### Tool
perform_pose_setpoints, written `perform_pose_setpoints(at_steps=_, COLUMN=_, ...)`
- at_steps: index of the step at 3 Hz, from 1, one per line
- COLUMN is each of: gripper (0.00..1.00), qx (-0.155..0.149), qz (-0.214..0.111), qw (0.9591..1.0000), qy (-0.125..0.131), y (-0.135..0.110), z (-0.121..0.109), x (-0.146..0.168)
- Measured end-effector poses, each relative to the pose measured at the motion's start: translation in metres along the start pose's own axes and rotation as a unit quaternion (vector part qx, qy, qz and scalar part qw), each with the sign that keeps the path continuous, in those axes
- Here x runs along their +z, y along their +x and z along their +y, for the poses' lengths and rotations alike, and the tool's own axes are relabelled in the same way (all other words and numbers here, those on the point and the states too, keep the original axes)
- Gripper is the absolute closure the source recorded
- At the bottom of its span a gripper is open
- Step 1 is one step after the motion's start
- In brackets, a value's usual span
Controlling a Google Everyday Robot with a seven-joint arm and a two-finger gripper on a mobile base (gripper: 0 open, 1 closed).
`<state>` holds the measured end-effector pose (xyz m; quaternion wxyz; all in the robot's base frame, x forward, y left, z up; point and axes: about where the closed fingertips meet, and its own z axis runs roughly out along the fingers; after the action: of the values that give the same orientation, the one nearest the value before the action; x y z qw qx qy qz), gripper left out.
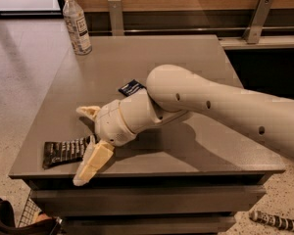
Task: Move rxbar chocolate near blue plastic bottle
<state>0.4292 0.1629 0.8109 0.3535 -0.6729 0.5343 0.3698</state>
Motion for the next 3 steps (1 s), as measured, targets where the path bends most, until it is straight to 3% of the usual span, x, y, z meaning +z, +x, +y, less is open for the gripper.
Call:
perform_pose_setpoints(at_steps=1, gripper=0.06, qx=0.0, qz=-0.012, qw=0.9999, qy=-0.006, y=0.0013, z=0.0026, x=0.0127)
perform_pose_setpoints(at_steps=3, gripper=0.54, qx=-0.003, qz=-0.015, qw=0.9998, qy=-0.008, y=-0.0008, z=0.0049, x=0.0169)
